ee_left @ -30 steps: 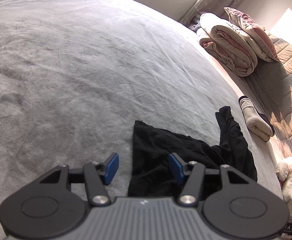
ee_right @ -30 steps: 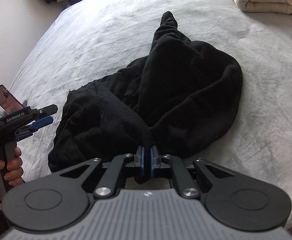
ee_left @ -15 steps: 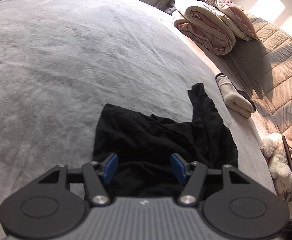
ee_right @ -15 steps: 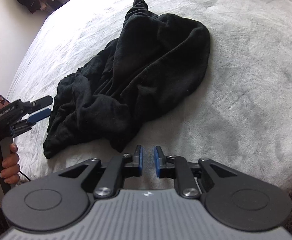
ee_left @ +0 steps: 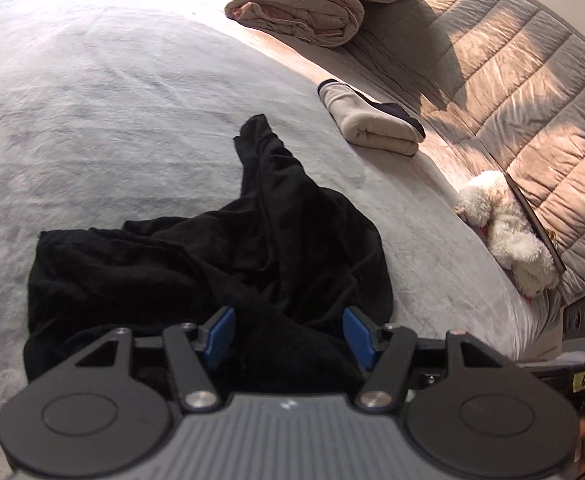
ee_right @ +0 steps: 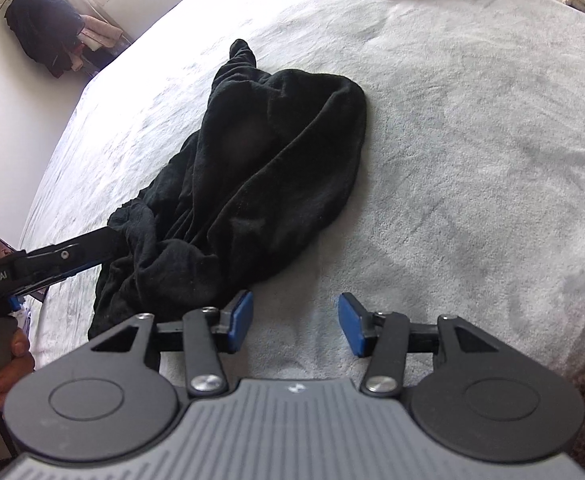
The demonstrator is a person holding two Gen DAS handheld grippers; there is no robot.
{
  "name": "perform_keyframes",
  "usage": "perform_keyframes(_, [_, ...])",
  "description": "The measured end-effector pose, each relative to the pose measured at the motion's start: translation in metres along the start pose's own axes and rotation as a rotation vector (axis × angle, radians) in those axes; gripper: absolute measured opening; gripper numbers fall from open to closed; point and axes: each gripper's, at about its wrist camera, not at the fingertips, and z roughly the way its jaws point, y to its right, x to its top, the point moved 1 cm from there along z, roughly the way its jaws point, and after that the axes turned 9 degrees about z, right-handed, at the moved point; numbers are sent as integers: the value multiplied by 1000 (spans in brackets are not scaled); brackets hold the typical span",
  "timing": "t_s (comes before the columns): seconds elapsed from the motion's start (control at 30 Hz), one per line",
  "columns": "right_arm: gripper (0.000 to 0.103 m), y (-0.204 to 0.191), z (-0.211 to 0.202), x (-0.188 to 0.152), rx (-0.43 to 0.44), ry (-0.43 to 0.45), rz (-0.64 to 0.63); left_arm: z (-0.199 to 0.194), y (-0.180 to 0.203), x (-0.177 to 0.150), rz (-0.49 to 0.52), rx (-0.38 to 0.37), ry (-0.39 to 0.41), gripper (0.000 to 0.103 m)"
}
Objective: Fold clothes
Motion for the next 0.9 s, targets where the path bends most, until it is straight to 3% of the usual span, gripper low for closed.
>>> perform_keyframes(0.27, [53,14,-11,9,31,36,21,39,45,0,114,43,-75,61])
perform_keyframes(0.47, [53,29,-18,19,68,62,65,62,67,-4,214,59,-78,61])
perform_keyframes(0.57, [53,35,-20,23,76,71,84,73,73,-9,268,102,-97,61])
perform_keyframes(0.67, [53,39,-21,26,82,78,90,83,78,-14,320,153,-114,47])
perform_keyframes(0.77, [53,40,-21,29,86,80,93,78,75,-13,317,176,-93,7])
perform_keyframes(0.9, [53,35,-18,33,90,75,79,54,59,-3,234,195,-18,6])
